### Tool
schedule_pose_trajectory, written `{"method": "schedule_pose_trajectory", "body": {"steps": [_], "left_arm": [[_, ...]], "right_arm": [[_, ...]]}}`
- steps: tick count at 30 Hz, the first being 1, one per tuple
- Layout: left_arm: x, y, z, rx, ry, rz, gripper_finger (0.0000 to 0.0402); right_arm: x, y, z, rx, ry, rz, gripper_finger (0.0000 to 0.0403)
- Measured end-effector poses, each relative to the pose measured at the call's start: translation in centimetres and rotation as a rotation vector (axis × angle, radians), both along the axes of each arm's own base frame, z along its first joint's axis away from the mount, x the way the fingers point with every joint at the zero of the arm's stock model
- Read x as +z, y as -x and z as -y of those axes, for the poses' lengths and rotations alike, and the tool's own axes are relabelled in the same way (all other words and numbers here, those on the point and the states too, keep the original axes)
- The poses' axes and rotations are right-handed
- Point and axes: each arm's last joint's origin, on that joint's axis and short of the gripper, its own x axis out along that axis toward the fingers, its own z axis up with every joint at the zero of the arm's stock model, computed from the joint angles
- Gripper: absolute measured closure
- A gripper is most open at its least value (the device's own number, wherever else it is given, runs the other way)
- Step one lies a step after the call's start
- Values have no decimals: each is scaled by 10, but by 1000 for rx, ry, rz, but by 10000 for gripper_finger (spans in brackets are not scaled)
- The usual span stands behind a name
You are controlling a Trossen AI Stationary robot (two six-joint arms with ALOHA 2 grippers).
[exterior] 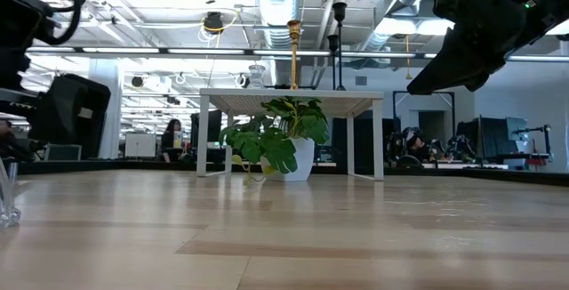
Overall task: Pick & Place candle stick holders
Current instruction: Put the transparent candle holder on the shelf aligned with the other transparent candle holder
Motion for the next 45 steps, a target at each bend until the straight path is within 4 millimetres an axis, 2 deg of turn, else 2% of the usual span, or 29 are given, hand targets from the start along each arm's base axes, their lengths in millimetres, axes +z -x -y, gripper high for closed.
{"method": "schedule_pose_trajectory", "body": {"steps": [5,11,15,27,45], "left_arm": [[-5,-16,7,-6,-37,-33,97],[-10,-25,18,-179,-16,-88,105],[-6,-30,22,-196,-16,-59,112],[10,-34,26,-225,-9,98,115],[18,-41,32,-223,12,126,115]], "right_arm": [[0,0,0,1,-1,0,403],[0,0,-1,16,-11,-5,403],[0,0,-1,16,-12,-5,403],[0,0,-1,16,-12,-4,403],[0,0,-1,16,-12,-5,403]]}}
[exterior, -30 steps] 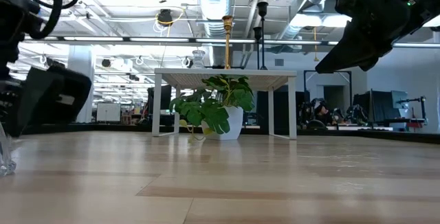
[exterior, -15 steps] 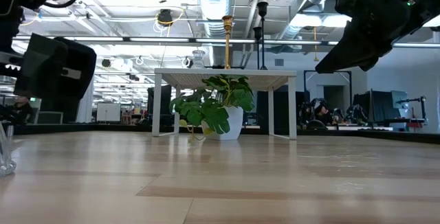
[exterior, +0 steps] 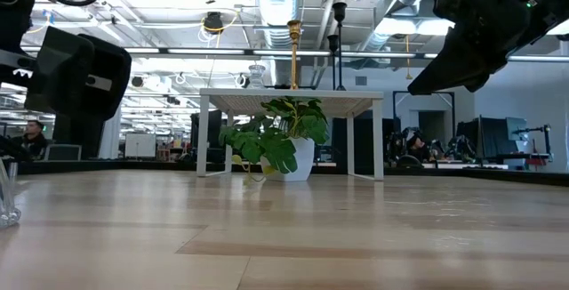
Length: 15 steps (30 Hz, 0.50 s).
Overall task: Pick & Place candle stick holders
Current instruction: Put the transparent candle holder on the shelf aligned with the other transparent candle holder
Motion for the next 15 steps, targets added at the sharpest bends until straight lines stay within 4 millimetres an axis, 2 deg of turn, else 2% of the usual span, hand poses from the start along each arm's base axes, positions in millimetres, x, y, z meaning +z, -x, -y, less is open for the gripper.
{"method": "schedule_pose_trajectory", "body": {"steps": [10,15], "left_arm": [[-6,-1,0,3,-4,-29,115],[-9,-9,7,3,-18,-31,115]], "right_arm": [[0,0,0,0,0,0,403],[0,0,0,0,0,0,403]]}}
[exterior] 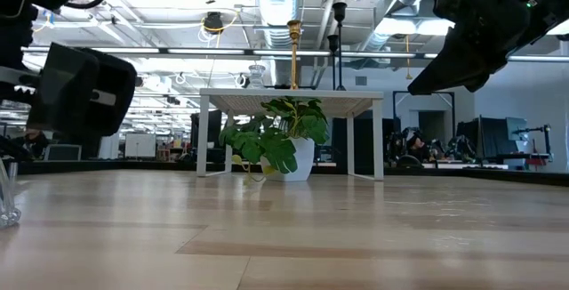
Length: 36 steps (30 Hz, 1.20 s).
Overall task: Pick & Place candle stick holders
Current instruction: Put the transparent candle holder on the shelf aligned with the other transparent candle holder
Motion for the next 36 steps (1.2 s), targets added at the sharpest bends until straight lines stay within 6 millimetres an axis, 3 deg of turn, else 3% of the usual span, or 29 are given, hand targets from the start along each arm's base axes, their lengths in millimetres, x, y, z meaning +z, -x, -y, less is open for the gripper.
{"method": "schedule_pose_trajectory", "body": {"steps": [11,26,36], "left_arm": [[-7,-6,4,6,-3,-32,126],[-3,-6,5,9,16,-7,267],[-2,-6,5,14,48,-22,262]], "right_arm": [[0,0,0,0,0,0,403],[0,0,0,0,0,0,403],[0,0,0,0,0,0,403]]}}
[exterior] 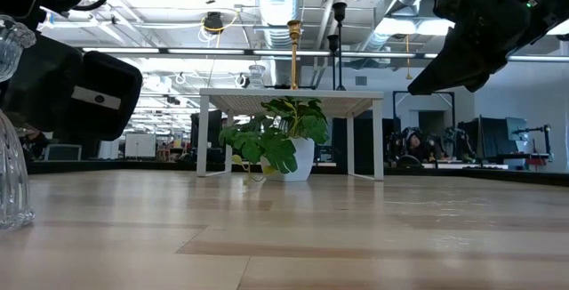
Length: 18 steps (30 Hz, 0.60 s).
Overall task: Pick & Place candle stick holders
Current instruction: Put the transparent candle holder on the shelf aligned with the other transparent candle holder
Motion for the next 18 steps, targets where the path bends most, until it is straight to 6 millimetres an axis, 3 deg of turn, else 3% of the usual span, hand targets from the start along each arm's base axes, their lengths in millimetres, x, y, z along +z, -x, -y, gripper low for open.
{"method": "schedule_pose_trajectory", "body": {"steps": [18], "left_arm": [[1,-7,-10,74,26,-10,271]], "right_arm": [[0,0,0,1,0,-1,403]]}}
